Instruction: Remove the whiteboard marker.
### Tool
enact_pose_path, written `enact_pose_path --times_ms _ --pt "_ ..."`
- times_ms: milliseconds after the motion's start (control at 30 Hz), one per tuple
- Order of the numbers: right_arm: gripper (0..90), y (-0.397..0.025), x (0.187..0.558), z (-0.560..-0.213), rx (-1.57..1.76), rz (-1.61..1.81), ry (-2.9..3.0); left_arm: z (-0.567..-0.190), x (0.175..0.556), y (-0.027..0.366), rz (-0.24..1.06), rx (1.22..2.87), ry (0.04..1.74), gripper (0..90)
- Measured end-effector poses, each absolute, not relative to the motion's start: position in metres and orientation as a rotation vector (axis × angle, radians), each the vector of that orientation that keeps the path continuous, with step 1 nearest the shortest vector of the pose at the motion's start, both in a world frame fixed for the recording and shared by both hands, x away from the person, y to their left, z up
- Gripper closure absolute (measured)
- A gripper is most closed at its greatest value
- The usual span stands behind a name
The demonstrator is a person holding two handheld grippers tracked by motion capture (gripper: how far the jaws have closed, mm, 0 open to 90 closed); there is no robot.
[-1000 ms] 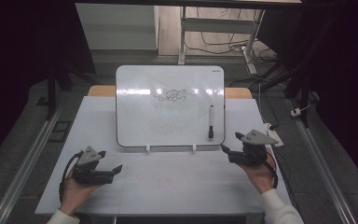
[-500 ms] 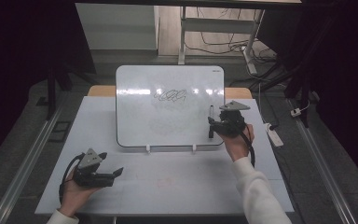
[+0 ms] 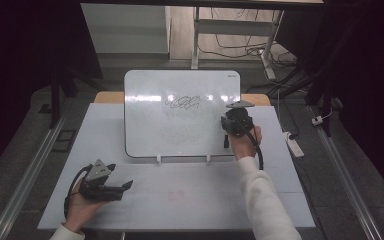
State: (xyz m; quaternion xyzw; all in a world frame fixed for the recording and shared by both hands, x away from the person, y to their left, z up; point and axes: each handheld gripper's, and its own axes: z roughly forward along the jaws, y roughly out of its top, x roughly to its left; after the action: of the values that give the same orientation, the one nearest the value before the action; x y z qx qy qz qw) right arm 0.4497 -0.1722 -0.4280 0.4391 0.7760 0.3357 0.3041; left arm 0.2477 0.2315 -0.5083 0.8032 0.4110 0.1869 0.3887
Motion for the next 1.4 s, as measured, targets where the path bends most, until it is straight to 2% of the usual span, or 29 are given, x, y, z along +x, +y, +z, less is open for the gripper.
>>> enact_pose_path --times_ms 167,333,400,667,1067,1400 --pt "71.6 -0.167 0.45 -0.428 1.176 0.83 2.014 -0.509 0.248 0.232 0.479 2.042 1.048 14.9" --pt "75.8 -0.169 0.45 -0.429 1.238 0.923 2.007 -0.509 0.248 0.231 0.482 2.048 1.049 15.0" --pt "80.4 -0.169 0.45 -0.43 1.262 0.974 2.01 -0.509 0.248 0.231 0.483 2.049 1.049 15.1" --pt "80.5 -0.169 0.443 -0.429 1.211 1.013 2.01 -0.511 0.248 0.232 0.491 2.056 1.059 15.4" --pt "80.6 -0.191 0.406 -0.424 1.096 1.301 1.98 -0.499 0.251 0.227 0.446 1.975 1.034 21.3" --pt "80.6 -0.178 0.371 -0.419 0.953 1.478 2.026 -0.473 0.276 0.189 0.4 1.921 0.972 24.9"
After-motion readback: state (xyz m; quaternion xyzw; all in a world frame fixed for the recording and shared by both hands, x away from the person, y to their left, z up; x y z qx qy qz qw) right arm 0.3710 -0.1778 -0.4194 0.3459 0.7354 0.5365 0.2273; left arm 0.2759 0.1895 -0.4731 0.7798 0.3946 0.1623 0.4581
